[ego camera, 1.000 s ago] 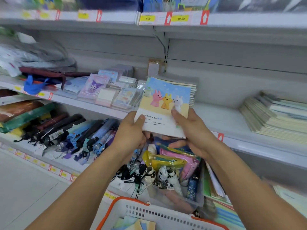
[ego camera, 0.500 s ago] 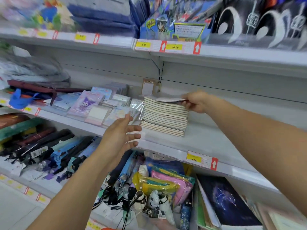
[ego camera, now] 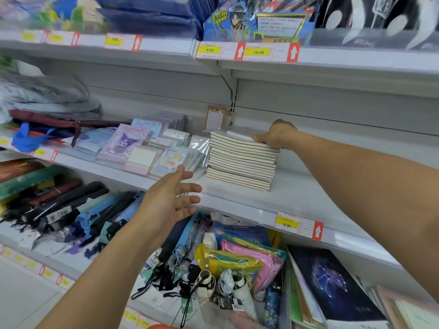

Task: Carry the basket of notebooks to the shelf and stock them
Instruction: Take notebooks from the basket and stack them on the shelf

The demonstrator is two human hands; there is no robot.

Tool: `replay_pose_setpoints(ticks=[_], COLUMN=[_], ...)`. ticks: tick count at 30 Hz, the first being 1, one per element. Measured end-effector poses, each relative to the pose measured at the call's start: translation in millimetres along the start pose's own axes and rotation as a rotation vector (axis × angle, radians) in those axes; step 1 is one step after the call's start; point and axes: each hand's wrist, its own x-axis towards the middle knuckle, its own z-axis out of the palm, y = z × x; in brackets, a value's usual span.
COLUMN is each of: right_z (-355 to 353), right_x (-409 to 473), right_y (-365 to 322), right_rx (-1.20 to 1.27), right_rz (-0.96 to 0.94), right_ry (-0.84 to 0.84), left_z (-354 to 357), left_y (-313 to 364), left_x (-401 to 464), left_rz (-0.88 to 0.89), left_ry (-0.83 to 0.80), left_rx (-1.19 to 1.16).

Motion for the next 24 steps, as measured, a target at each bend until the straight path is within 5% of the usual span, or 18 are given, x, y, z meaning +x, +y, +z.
replay_pose_setpoints(ticks=[8,10,13,15,19,22,24], right_z=[0,3,46,124,302,385,410], right_x=[6,-22,-111,-186,-299,-369,-398], right_y=[-6,-11,-21,-29,-3,34,43], right_rx=[-0.155,-0.100,0.359,0.630,0.395,0.294,0.408], right_rz=[0.050,0.006,-0.254,-0.376,0.020,0.219,0.309], right_ry=[0.014,0.255,0.698,0.528,-0.562,-0.763,-0.758], left_z=[2,-2,-12,-31,-57,-76,-86], left_y=[-9,-11,-26,-52,-95,-108,-109], left_x=[-1,-3,-3,-7,-25,-43,-47], left_rz=[-0.034,-0.058,-0.143,-0.213,-0.450,-0.659,-0.691], left_ry=[0.000,0.010,0.014,0.011,-0.317,-0.666,-0.742], left_rx=[0.078,0.130,0.353,0.552,1.178,1.600,1.720])
